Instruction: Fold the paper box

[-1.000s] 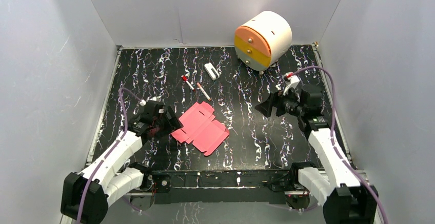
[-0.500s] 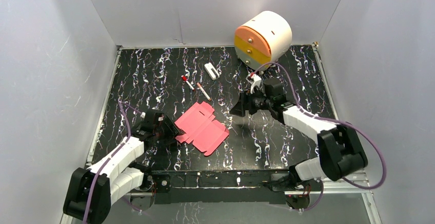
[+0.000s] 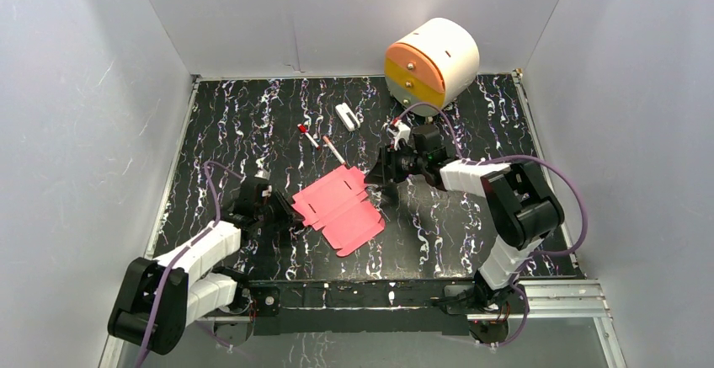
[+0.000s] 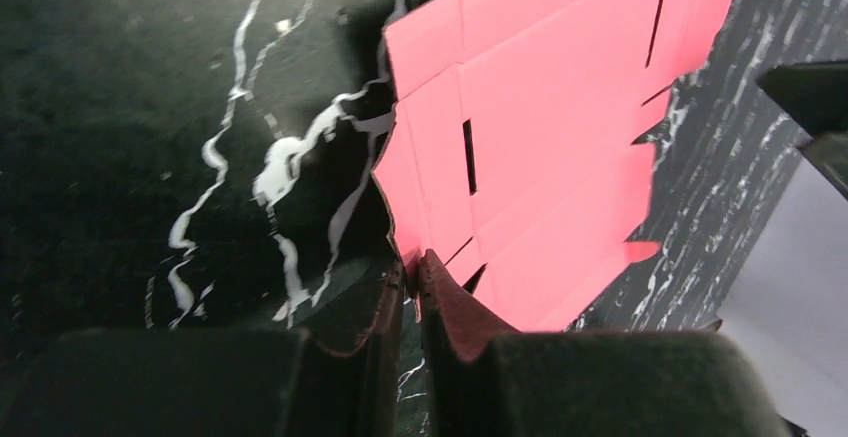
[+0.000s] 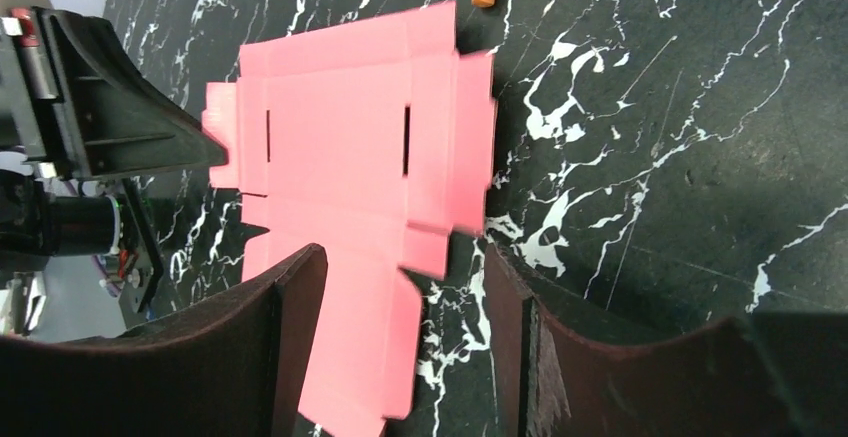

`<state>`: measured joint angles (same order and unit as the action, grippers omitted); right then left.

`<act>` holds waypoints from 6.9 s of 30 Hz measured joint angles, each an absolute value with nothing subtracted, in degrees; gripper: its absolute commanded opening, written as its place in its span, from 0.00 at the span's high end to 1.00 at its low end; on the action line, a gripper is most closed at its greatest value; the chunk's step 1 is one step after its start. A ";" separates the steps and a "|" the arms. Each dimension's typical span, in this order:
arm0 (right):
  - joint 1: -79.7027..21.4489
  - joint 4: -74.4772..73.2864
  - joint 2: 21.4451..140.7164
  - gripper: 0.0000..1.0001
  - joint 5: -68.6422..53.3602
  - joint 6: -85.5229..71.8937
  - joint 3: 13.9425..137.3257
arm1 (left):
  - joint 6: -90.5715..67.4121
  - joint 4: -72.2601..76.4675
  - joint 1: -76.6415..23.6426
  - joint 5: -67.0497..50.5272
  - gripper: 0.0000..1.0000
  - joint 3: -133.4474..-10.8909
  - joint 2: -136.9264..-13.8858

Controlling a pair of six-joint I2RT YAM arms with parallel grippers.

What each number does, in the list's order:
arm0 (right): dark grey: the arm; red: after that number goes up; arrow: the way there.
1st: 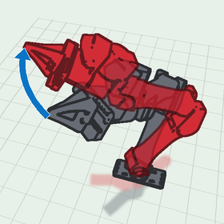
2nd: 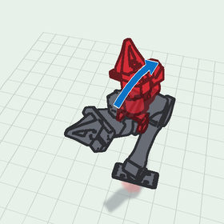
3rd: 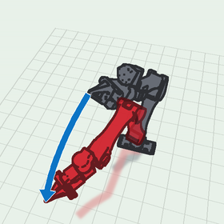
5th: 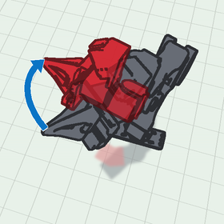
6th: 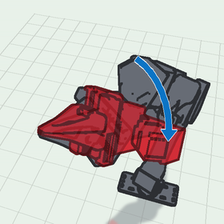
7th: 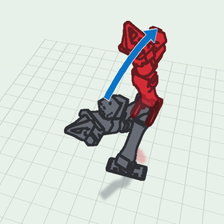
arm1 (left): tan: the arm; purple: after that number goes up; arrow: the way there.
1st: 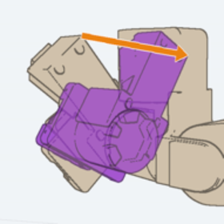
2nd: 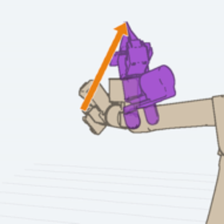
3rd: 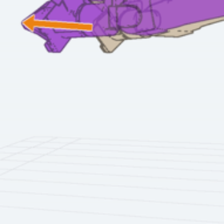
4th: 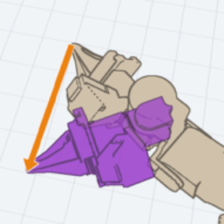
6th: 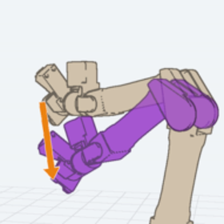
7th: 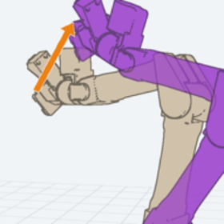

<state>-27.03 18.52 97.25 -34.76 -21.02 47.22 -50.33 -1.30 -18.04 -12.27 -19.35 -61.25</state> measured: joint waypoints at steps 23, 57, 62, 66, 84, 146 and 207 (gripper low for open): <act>-21.98 23.11 102.08 0.42 -39.92 -22.28 42.70 | -48.77 11.77 -17.96 -26.98 1.00 -19.55 -66.35; -17.02 35.94 102.83 1.00 -45.47 -29.61 34.68 | -48.47 13.65 -17.74 -31.03 1.00 -21.52 -70.48; -13.87 33.41 96.53 1.00 -47.44 -29.34 31.97 | -48.36 13.47 -18.24 -31.09 1.00 -22.81 -70.57; -12.75 30.35 92.64 1.00 -47.90 -27.88 31.97 | -47.94 12.78 -18.52 -30.76 0.94 -25.36 -72.58; -11.11 24.99 85.49 1.00 -40.51 -25.36 24.27 | -46.00 7.57 -17.80 -27.22 0.48 -32.08 -77.76; -16.80 21.04 81.41 1.00 -29.32 -23.57 22.63 | -25.58 -12.34 -42.61 3.22 0.81 -62.00 -96.84; -24.73 14.04 89.78 0.65 -28.49 -37.43 32.69 | -33.67 -17.98 -42.37 11.53 1.00 -63.07 -101.89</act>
<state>-24.73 14.04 89.78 -28.49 -37.43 32.69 -33.67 -17.98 -42.37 11.53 -63.07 -101.89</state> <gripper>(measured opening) 0.412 0.010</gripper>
